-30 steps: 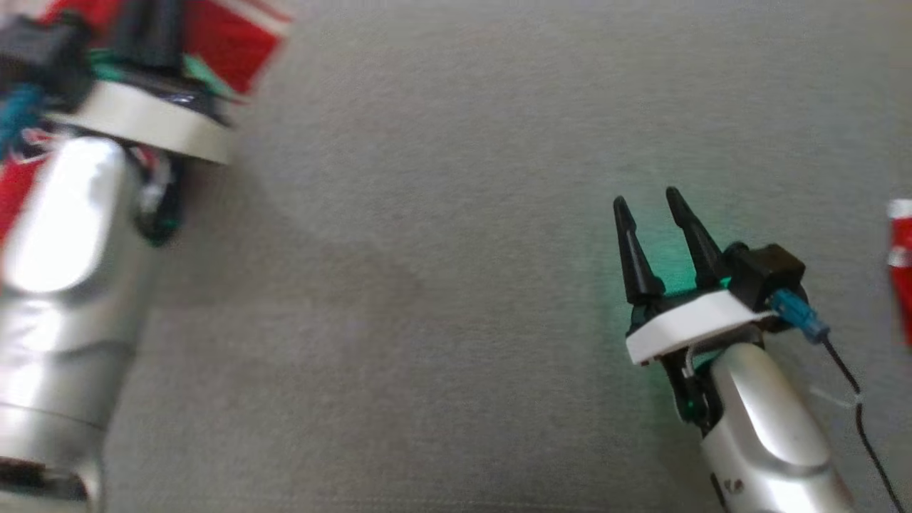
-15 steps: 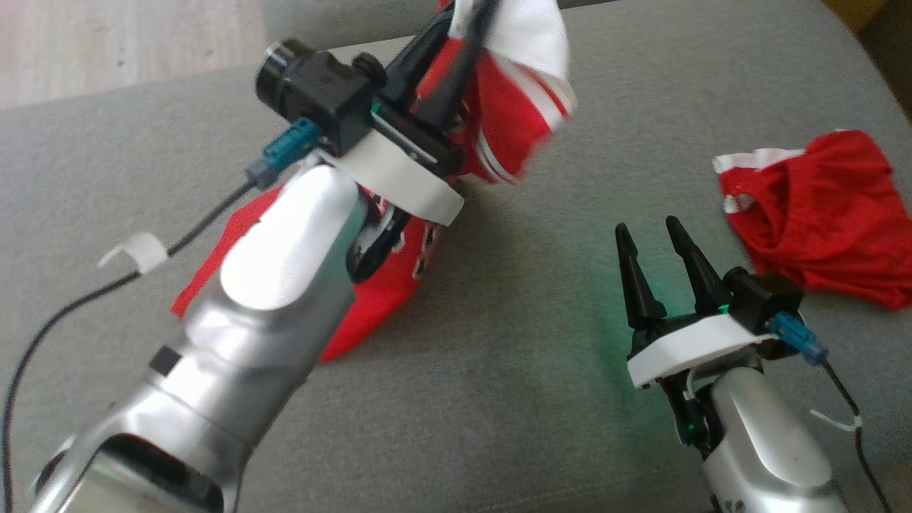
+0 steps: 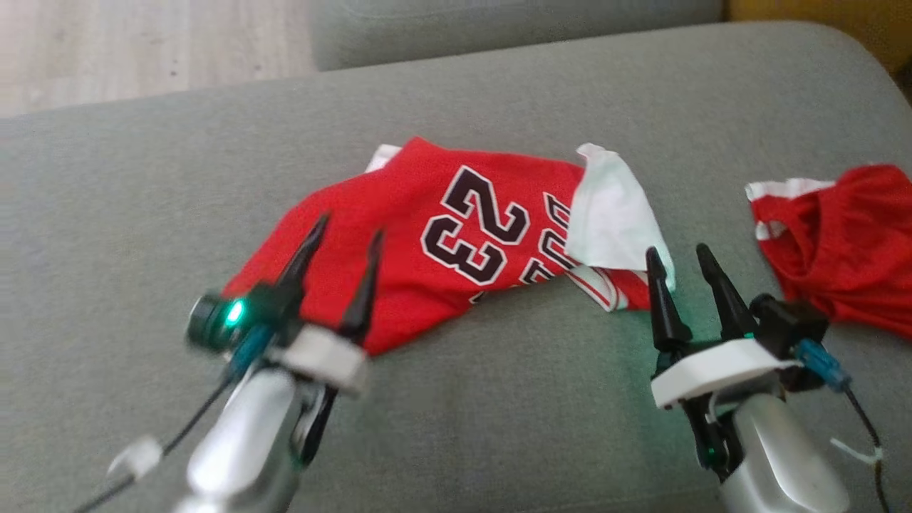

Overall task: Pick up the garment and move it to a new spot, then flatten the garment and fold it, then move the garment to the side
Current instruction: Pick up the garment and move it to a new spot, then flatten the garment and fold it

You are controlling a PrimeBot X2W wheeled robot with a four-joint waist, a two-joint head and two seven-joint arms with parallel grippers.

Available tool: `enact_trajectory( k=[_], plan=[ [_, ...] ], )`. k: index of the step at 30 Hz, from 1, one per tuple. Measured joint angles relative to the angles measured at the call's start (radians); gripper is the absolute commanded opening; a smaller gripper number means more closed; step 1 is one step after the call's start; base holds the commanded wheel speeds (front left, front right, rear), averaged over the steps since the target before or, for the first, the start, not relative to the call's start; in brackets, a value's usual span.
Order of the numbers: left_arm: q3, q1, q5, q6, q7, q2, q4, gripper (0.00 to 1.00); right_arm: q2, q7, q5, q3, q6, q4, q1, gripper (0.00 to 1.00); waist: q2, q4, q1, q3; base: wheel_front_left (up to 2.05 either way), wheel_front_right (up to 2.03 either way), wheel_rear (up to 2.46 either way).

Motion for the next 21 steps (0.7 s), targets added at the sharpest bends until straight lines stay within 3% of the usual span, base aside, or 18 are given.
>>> enact_trajectory(
  k=[5,13,21],
  plan=[
    [0.133,0.161,0.026,0.034,0.0,0.011,-0.08,1.0,0.001,0.0,-0.009,-0.029,0.0,0.001,0.028,1.0,0.0,0.035,0.0,-0.028,0.0,0.0,0.0],
    [0.348,0.464,0.072,0.033,0.0,-0.02,-0.182,1.0,0.002,0.0,-0.014,-0.046,0.0,0.027,0.092,1.0,0.0,0.075,-0.0002,-0.086,0.0,0.0,0.0],
    [0.41,0.55,0.132,-0.027,0.0,-0.074,-0.183,1.0,0.003,0.0,-0.036,-0.064,0.0,0.054,0.099,1.0,0.0,0.09,0.0,-0.09,0.0,0.0,0.0]
  ],
)
